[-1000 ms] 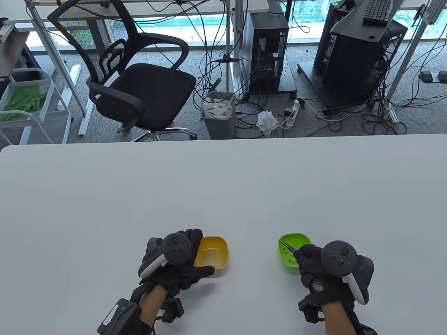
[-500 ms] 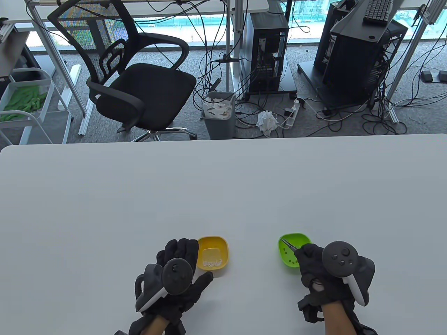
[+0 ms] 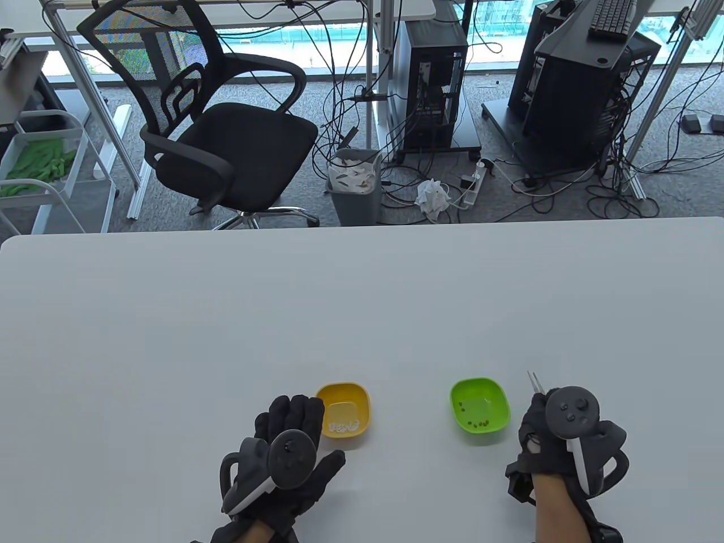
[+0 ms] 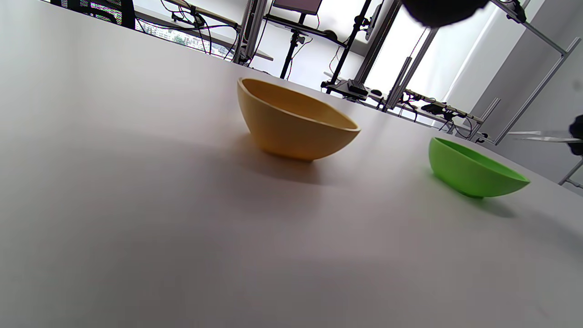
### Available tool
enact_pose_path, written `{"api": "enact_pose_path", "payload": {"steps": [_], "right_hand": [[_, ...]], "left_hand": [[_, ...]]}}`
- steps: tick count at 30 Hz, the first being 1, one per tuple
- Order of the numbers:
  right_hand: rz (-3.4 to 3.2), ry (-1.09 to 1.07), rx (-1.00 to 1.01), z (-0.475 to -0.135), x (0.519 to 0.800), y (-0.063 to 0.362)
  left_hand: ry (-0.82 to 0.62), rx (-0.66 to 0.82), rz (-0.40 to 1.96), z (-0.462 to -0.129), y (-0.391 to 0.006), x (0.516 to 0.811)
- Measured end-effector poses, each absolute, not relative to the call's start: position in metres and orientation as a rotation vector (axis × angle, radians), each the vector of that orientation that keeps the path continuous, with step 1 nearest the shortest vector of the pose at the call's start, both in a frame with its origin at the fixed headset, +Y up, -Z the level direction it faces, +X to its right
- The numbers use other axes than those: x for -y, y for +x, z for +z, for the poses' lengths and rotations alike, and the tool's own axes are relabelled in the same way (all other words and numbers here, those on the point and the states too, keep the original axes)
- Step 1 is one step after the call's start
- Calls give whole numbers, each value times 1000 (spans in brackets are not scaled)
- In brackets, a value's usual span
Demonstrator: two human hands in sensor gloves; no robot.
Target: Pick mung beans with tweezers into small dish
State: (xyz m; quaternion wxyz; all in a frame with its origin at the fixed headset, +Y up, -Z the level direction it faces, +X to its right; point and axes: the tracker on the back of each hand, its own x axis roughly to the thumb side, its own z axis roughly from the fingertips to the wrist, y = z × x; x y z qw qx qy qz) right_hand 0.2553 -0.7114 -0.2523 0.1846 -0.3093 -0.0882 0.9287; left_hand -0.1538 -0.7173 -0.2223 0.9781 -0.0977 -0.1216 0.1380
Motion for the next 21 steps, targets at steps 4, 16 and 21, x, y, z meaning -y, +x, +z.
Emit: {"api": "enact_pose_path", "payload": {"steps": [4,16,21], "right_hand": [[2688,-952,175,-260,734,259],[2829,-1003,18,-267,759,257],[2836,-1008,-20,-268,764,256]], "left_hand": [[-194,246,271,-221,-154,717],[-211,251,271,-221,-154,718],[-212,251,272,-220,-154,718]]}}
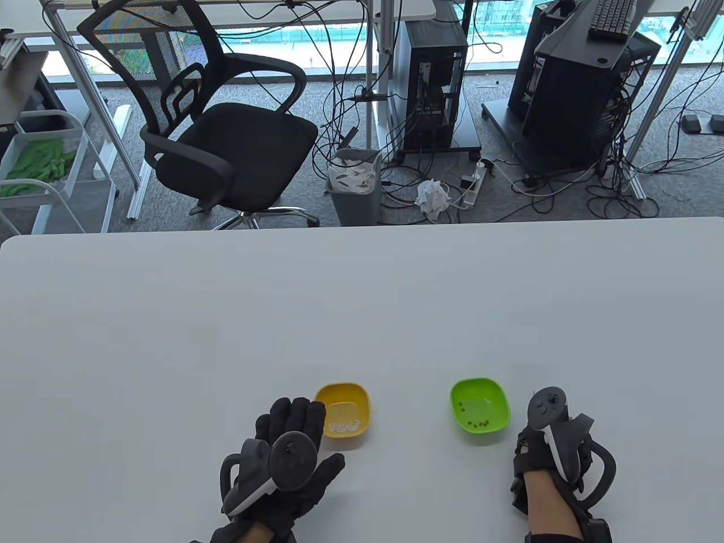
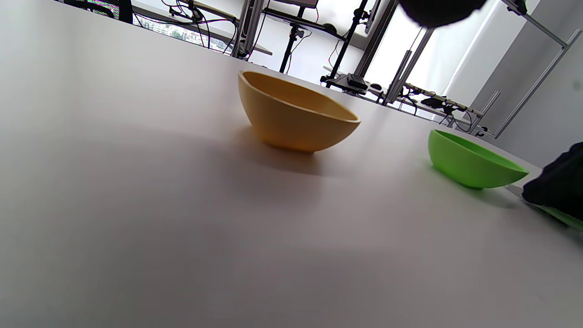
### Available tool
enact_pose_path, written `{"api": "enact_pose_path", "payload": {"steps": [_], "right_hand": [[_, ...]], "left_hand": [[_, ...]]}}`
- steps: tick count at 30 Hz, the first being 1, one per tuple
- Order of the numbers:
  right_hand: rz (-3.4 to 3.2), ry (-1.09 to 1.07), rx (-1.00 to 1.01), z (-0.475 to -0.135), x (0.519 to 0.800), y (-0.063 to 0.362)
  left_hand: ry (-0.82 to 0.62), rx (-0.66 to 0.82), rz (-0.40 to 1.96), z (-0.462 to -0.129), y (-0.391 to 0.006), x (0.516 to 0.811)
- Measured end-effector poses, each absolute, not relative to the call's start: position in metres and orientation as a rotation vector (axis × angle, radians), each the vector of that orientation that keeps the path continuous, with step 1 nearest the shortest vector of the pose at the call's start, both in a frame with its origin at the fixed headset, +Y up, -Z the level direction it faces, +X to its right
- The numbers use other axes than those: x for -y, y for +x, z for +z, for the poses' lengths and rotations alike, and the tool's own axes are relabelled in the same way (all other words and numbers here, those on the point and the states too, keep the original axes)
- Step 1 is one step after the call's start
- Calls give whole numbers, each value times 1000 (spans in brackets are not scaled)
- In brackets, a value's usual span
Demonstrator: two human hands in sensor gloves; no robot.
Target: Pick mung beans with tweezers into small dish
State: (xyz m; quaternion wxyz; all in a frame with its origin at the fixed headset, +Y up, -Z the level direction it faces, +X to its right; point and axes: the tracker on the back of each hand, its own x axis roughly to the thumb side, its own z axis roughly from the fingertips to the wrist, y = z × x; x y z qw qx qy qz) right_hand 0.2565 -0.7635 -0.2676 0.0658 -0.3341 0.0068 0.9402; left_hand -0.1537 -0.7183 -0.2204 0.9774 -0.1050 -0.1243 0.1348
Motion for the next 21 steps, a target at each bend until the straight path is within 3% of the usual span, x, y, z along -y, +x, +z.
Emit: {"api": "enact_pose_path", "payload": {"steps": [6,9,14,21], "right_hand": [[2807,-998,-22,-265,757,256],[2759,-917,88,-260,736,251],[2754,-508,354,-240,684,220],[2770,144,182,-213,671,182]], "left_hand": [[-207,250,283,-221,-155,718],[-203,253,286,-221,-155,717],[-184,271,305,-219,-157,711],[-161,272,298,-218,-159,706]]}}
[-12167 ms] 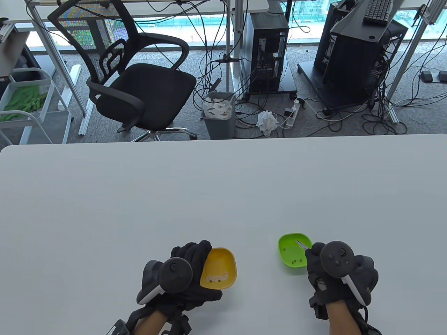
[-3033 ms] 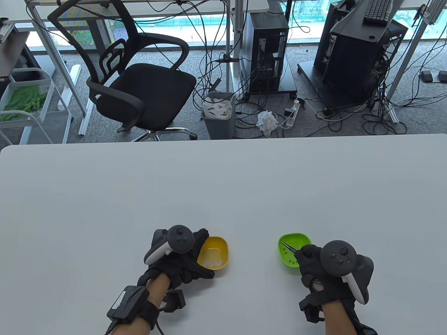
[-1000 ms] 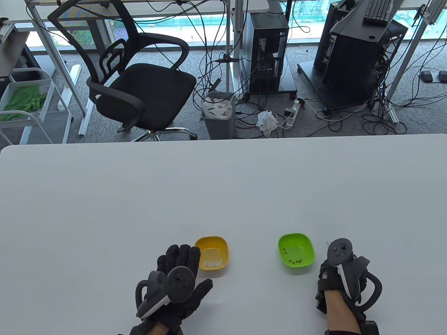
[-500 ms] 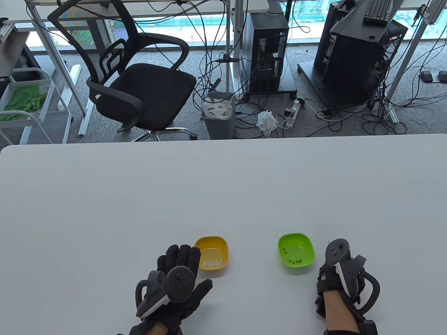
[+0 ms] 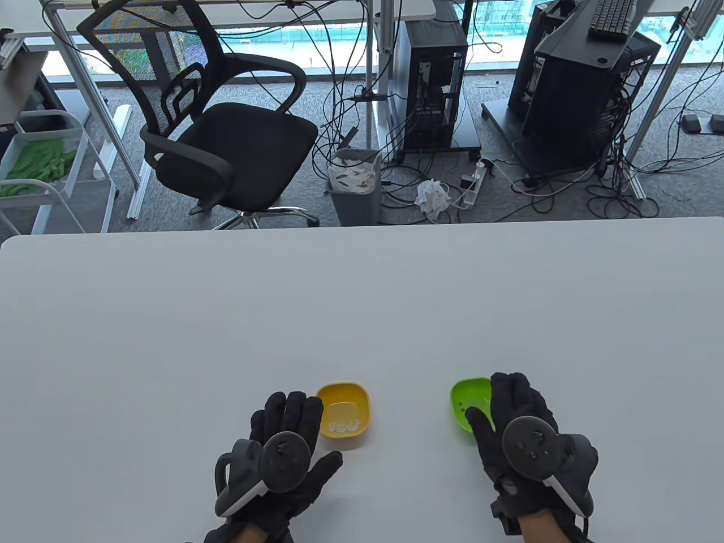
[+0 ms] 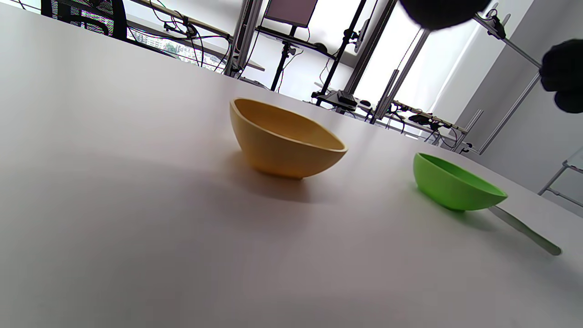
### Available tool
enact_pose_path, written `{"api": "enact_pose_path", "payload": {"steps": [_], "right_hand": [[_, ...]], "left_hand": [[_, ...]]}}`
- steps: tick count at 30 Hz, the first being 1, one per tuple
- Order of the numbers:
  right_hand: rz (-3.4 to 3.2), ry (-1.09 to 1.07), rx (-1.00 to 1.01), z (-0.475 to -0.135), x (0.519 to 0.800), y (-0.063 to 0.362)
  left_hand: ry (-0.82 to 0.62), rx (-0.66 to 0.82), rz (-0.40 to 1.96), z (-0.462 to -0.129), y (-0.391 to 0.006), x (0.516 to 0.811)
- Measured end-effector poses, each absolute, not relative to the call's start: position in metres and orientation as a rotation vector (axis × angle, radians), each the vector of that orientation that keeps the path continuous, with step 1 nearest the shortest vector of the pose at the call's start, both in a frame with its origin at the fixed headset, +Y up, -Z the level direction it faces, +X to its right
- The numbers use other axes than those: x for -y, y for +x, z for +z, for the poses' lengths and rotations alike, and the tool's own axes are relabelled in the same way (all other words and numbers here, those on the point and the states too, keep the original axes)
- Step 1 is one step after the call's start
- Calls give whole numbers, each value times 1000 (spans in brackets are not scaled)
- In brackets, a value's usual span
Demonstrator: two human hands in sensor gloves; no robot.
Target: Pick mung beans with tweezers into small dish
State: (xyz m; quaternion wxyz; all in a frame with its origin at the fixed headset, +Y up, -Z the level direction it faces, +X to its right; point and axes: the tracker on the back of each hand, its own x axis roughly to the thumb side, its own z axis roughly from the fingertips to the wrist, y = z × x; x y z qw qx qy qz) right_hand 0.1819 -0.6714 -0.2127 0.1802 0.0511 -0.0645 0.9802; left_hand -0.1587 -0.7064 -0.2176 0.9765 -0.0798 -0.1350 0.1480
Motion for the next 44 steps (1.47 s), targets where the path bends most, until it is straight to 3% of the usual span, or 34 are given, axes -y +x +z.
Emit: {"api": "enact_pose_path", "payload": {"steps": [4,9,44], "right_hand": [[2808,389,67,-205,688,169],[2769,487,36,-208,694,165],[2701,491,-6,-209,698,161]], "left_hand": [[-151,282,288,-216,-157,706],[-156,288,280,-215,-156,707],[-165,302,262,-215,-151,708]]}}
